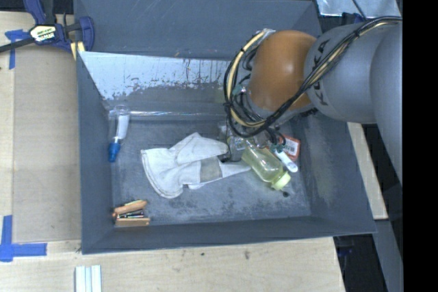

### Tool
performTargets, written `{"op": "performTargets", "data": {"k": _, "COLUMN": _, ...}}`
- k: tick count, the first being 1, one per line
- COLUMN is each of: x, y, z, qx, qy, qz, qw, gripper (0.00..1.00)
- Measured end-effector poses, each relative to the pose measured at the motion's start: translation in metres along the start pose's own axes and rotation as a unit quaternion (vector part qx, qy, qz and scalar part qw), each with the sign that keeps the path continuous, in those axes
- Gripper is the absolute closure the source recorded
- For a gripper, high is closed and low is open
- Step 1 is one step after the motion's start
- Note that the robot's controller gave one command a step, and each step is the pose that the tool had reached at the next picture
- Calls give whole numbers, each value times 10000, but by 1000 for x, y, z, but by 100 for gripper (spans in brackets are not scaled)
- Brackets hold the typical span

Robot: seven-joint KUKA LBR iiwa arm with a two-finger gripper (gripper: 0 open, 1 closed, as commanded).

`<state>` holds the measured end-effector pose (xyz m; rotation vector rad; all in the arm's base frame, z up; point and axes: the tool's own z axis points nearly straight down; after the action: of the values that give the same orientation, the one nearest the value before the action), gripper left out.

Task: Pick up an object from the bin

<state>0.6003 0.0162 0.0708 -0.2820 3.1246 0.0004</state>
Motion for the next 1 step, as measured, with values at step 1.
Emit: {"op": "performTargets", "data": {"k": 1, "x": 0, "y": 0, "z": 0, "qx": 0, "qy": 0, "qz": 1, "qw": 10000, "gripper": 100}}
